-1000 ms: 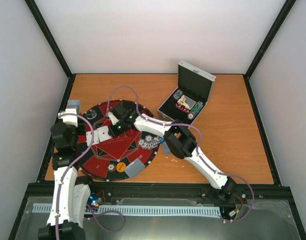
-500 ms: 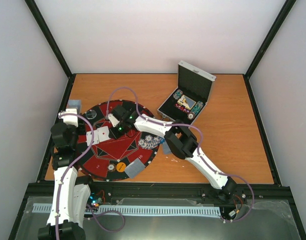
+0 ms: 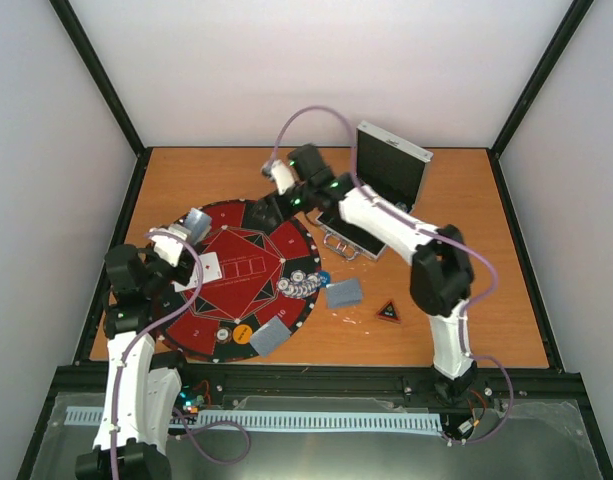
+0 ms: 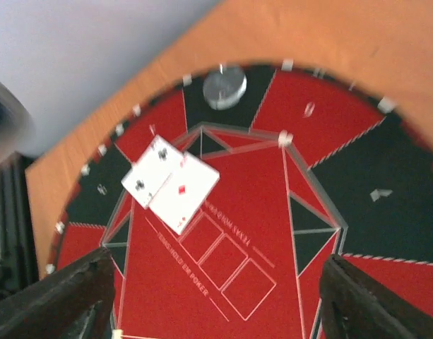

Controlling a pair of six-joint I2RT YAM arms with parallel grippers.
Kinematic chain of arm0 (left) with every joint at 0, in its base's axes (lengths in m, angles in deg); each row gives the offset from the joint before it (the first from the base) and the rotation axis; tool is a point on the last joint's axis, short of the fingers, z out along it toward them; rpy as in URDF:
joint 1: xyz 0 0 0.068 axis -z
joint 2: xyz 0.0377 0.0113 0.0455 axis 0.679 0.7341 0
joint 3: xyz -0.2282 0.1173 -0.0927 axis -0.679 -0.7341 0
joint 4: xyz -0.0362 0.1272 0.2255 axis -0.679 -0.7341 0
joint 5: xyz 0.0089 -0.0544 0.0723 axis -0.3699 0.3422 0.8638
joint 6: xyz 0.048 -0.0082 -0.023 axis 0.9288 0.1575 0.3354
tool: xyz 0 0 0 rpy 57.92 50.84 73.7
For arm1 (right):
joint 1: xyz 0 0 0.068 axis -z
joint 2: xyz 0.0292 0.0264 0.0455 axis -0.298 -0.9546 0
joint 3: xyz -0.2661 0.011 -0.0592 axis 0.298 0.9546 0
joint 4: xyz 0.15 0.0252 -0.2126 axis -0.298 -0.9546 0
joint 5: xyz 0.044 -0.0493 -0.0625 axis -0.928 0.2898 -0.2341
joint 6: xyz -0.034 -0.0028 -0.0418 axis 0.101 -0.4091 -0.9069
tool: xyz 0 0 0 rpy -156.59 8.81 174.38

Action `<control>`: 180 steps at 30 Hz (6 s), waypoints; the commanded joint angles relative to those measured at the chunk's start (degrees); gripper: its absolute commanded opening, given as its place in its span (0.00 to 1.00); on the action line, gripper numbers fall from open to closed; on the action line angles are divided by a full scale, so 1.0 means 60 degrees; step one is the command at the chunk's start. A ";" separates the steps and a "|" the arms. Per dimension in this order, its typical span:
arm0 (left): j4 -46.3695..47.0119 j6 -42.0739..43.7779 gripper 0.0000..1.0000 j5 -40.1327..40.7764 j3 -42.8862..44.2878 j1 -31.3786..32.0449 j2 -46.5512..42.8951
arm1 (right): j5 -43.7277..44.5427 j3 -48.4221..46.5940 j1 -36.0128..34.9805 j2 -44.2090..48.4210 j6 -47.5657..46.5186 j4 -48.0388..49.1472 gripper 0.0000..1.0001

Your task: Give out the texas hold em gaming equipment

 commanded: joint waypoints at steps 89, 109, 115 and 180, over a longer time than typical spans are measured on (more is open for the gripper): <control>0.0721 -0.2293 0.37 0.3653 0.0327 -0.0058 -0.0027 | 0.7256 -0.0099 -0.2488 -0.1779 -0.8290 0.4054 0.03; 0.1115 -0.1892 0.37 0.3682 0.0088 -0.0058 -0.0109 | 0.7148 -0.0114 -0.3485 -0.2950 -0.8083 0.1510 0.03; 0.1115 -0.1874 0.37 0.3684 0.0073 -0.0058 -0.0125 | 0.6948 -0.0404 -0.3551 -0.3071 -0.7923 0.1167 0.03; -0.0427 0.1395 0.37 -0.0701 0.0531 -0.0057 0.0078 | 0.1380 0.4611 -0.0352 0.3636 -0.3539 0.3197 0.83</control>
